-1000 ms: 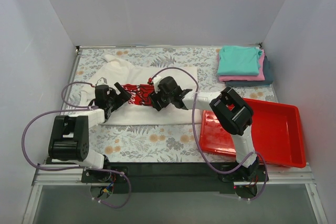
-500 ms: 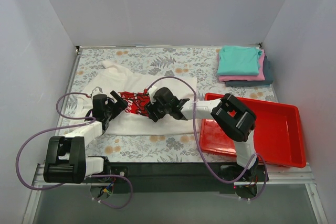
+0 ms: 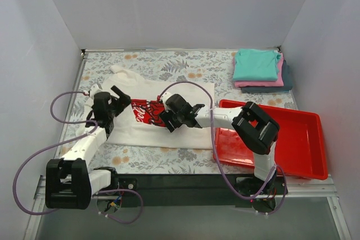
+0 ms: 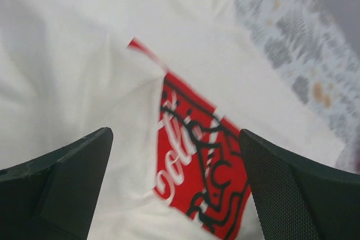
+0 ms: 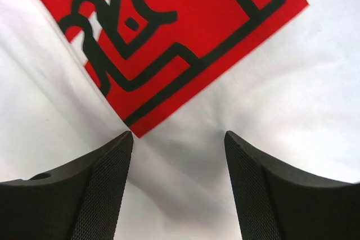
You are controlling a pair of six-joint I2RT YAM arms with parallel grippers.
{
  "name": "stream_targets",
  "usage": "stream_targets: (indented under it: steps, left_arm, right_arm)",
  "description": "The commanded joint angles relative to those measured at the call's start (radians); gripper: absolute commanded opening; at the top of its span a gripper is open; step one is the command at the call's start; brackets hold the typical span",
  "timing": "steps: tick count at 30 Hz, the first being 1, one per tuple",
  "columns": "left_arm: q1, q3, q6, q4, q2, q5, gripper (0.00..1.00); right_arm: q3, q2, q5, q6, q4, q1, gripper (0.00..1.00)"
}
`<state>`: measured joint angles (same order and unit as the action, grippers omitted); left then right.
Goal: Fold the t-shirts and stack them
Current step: Fold the tshirt
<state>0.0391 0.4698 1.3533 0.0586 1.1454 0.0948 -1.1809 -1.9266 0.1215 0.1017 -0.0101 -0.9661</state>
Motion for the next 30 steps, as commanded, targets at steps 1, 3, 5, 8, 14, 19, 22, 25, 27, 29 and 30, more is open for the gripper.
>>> stream_targets:
  steps: [1, 3, 5, 8, 14, 19, 22, 25, 27, 29, 30]
  left_arm:
    - [-0.001, 0.163, -0.014, 0.012, -0.014, 0.078, 0.87]
    - [-0.001, 0.272, -0.040, 0.000, 0.048, 0.118, 0.87]
    - [-0.001, 0.382, -0.081, -0.005, 0.101, 0.161, 0.88]
    - [-0.004, 0.554, -0.146, -0.032, 0.261, 0.201, 0.88]
    - [-0.016, 0.851, -0.238, -0.052, 0.643, 0.189, 0.88]
    - [-0.027, 1.117, -0.263, -0.149, 0.905, 0.186, 0.88]
    - [-0.034, 1.171, -0.270, -0.151, 0.971, 0.186, 0.87]
    - [-0.038, 1.220, -0.270, -0.190, 1.028, 0.169, 0.87]
    - [-0.074, 1.234, -0.270, -0.201, 1.060, 0.154, 0.87]
    - [-0.079, 1.242, -0.273, -0.203, 1.077, 0.142, 0.87]
    - [-0.079, 1.247, -0.278, -0.204, 1.093, 0.131, 0.86]
  right_arm:
    - [-0.049, 0.079, 0.067, -0.033, -0.134, 0.026, 0.61]
    - [-0.056, 0.126, 0.064, -0.043, -0.134, 0.032, 0.62]
    - [-0.045, 0.202, 0.058, -0.059, -0.133, 0.041, 0.62]
    - [-0.007, 0.308, 0.056, -0.082, -0.122, 0.055, 0.63]
    - [0.105, 0.518, 0.001, -0.094, -0.044, 0.099, 0.64]
    - [0.190, 0.644, -0.002, -0.097, -0.021, 0.130, 0.64]
    - [0.223, 0.686, 0.000, -0.094, -0.007, 0.142, 0.64]
    - [0.236, 0.696, -0.002, -0.091, -0.002, 0.152, 0.65]
    - [0.234, 0.692, -0.016, -0.089, -0.001, 0.153, 0.65]
    - [0.230, 0.684, -0.031, -0.088, -0.001, 0.156, 0.65]
    - [0.230, 0.680, -0.037, -0.085, -0.001, 0.156, 0.65]
